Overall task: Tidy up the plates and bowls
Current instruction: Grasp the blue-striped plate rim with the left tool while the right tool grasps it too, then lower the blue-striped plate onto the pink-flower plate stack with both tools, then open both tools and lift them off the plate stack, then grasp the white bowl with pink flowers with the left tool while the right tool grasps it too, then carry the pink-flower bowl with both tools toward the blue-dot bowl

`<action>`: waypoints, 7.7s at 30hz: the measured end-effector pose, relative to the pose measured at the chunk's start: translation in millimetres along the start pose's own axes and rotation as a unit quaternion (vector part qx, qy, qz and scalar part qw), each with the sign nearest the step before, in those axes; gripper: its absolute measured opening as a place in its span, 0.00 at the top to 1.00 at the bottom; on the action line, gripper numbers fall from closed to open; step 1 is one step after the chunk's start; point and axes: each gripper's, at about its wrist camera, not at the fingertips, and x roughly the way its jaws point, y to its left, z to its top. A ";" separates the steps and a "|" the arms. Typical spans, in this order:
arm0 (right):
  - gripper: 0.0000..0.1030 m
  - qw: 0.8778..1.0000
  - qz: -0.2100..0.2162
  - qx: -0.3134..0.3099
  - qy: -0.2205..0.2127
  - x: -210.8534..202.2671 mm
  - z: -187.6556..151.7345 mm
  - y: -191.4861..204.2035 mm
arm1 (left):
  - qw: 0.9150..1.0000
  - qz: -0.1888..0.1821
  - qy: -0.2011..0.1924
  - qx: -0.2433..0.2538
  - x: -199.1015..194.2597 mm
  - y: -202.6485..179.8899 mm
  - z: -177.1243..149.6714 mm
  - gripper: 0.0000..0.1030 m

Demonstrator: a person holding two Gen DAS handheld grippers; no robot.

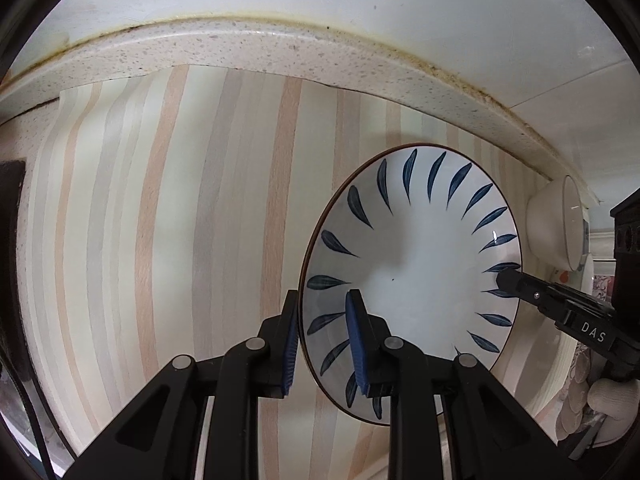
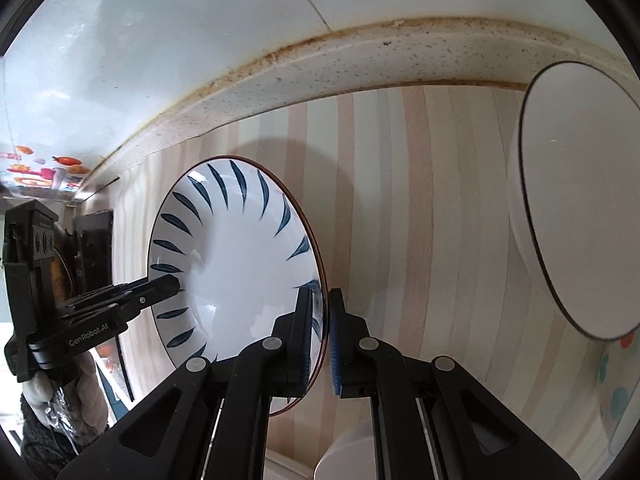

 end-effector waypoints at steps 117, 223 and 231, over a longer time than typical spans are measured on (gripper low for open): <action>0.54 0.989 0.018 0.006 -0.144 -247.6 -381.7 43.5 | 0.988 0.057 -0.126 0.071 -167.6 -152.1 -288.3 0.74; 0.59 0.990 0.047 0.109 -0.077 -218.9 -169.1 -251.6 | 0.996 0.021 -0.041 0.077 12.4 -335.3 -69.5 0.80; 0.59 0.990 0.031 0.112 -0.075 -186.9 -101.3 -256.8 | 0.995 0.030 -0.015 0.094 56.7 -356.5 -24.9 0.81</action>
